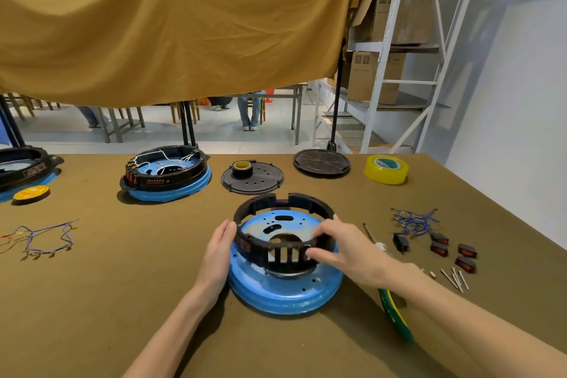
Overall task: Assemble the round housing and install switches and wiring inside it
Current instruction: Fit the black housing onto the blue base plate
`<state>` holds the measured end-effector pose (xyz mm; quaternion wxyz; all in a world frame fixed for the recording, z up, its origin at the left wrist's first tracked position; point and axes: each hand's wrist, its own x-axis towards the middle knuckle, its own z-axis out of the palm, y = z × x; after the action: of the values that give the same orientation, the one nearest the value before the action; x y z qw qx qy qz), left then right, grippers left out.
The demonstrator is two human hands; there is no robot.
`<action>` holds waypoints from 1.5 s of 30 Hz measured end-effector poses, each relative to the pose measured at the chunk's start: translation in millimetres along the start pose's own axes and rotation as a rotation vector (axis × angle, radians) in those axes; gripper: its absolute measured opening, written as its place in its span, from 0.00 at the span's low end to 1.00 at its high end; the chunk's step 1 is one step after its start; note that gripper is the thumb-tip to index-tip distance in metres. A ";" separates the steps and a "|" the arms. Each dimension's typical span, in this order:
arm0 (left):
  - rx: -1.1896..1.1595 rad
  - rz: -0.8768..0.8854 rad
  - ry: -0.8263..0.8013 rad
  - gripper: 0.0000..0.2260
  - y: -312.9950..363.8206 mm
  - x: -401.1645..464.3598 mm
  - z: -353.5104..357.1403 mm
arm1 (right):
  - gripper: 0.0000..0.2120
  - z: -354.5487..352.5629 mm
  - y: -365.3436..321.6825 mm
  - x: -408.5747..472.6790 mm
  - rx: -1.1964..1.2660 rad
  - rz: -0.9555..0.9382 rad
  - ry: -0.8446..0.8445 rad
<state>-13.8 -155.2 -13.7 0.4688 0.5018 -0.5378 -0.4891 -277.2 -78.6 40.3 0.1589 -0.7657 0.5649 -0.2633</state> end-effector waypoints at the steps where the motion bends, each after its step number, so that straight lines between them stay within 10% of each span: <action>1: 0.008 0.020 -0.018 0.27 -0.5 -2.4 0.2 | 0.05 3.2 -0.5 -4.2 -0.006 -0.018 -0.016; 12: 0.078 0.129 -0.009 0.24 -1.1 -15.7 6.5 | 0.35 -5.8 1.4 6.8 0.178 0.545 0.153; 28: -0.118 0.488 -0.038 0.35 31.9 -39.5 -0.1 | 0.28 -37.0 -14.2 2.0 0.573 0.298 0.454; 31: 0.024 0.665 -0.047 0.42 45.9 -38.7 0.0 | 0.13 -43.1 -14.6 10.5 0.893 0.341 0.388; 37: 0.650 1.065 -0.114 0.43 64.4 -38.3 -21.6 | 0.32 -53.1 -0.2 20.7 1.487 0.498 0.249; 45: 1.000 1.003 -0.157 0.43 30.0 -37.5 -34.8 | 0.22 -20.4 10.5 16.9 1.176 0.625 0.212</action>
<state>20.5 -119.1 18.6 0.3106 0.3122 -0.8961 0.0560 -293.5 -96.8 54.9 0.5618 -0.3222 0.5350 -0.5425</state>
